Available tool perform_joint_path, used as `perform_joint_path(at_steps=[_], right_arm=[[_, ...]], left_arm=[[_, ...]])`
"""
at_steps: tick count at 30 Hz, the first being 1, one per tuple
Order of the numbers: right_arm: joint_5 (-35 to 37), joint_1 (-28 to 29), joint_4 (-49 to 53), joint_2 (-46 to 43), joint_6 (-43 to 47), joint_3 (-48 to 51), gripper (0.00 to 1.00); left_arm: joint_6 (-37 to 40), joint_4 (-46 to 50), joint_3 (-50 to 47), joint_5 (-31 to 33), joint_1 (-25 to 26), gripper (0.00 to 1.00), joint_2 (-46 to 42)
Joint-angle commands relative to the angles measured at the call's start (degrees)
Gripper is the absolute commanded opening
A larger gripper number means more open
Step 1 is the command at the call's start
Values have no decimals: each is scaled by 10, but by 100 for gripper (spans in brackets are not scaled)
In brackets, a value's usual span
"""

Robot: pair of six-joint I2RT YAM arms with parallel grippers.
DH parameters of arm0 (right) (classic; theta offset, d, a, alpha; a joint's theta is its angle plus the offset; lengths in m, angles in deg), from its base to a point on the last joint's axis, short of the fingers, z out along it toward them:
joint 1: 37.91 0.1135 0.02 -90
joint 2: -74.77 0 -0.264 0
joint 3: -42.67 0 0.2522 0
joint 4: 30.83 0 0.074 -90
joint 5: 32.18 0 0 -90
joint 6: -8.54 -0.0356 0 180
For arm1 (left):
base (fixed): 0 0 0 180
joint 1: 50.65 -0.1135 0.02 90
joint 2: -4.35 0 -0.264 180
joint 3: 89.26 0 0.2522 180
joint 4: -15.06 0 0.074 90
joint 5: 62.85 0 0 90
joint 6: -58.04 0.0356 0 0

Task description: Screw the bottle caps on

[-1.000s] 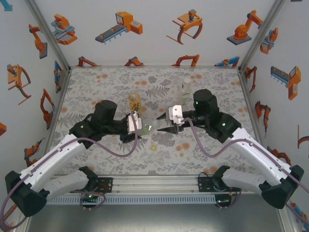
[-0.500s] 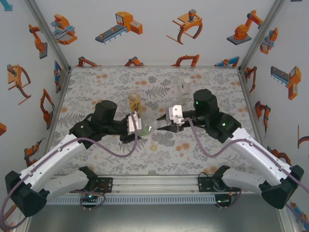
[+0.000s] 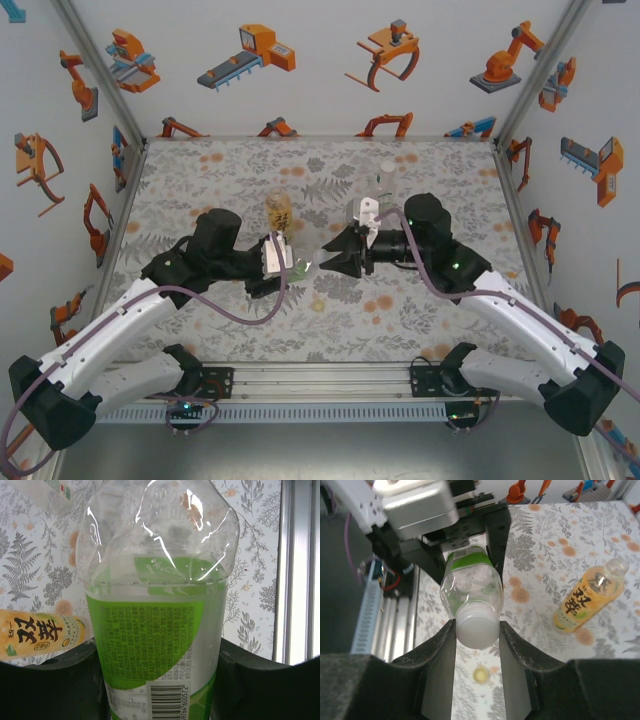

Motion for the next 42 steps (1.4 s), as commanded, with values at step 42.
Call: perform_joint_path(at_steps=[42], right_arm=[[295,53,-162,-66,-494,26,27]], left_arm=[[-31,-82,7,-69,6,0,-2]])
